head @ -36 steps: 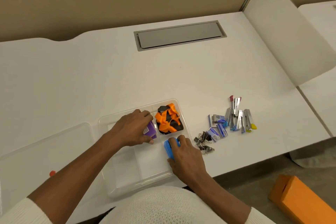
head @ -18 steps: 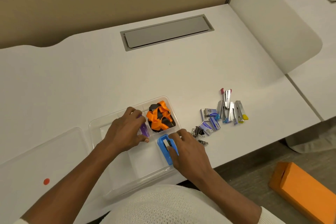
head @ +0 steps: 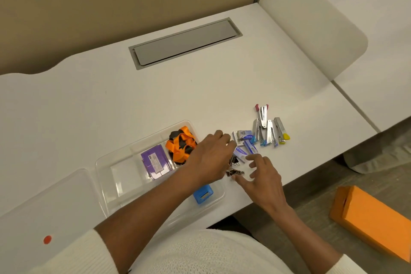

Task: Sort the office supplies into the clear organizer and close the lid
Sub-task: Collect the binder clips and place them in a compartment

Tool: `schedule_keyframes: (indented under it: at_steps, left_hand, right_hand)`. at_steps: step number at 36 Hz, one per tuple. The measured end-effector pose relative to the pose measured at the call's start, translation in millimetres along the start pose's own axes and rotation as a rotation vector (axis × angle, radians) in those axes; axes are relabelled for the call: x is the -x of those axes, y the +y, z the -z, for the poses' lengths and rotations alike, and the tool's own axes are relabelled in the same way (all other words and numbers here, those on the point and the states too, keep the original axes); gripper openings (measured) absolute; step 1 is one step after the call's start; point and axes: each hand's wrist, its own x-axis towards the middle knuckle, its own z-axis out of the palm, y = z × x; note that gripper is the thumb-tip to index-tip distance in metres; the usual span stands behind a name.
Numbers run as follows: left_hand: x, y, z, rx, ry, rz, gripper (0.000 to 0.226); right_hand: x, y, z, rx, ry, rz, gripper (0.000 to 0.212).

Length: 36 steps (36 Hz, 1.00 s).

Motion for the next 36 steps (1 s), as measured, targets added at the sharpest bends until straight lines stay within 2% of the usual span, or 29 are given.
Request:
schedule_keyframes:
  at_steps: [4,9,18,22,29,36]
  left_hand:
    - [-20,15,-12,-0.085,-0.165,-0.003,0.059]
    - [-27,21,-29,-0.015,-0.259,0.054,0.066]
    - [-36,21,-47,0.144,-0.261,0.148,0.074]
    - [-38,16,-46,0.229,-0.274,0.176,0.066]
    - [-38,6,-39,0.361,-0.228,0.192,0.040]
    - [-32,3,-39,0.394,-0.185,0.192,0.036]
  right_hand:
    - [3,1,-15,-0.024,-0.005,0.019,0.078]
    - [6,-2,-31,0.012,0.006,0.045,0.080]
    - [-1,-5,-38,-0.069,0.022,0.064,0.070]
    - [-5,-6,-39,-0.113,0.024,0.086,0.068]
    - [-14,-6,-34,-0.154,0.055,0.117,0.050]
    - [-20,-8,-37,-0.182,0.077,0.117,0.043]
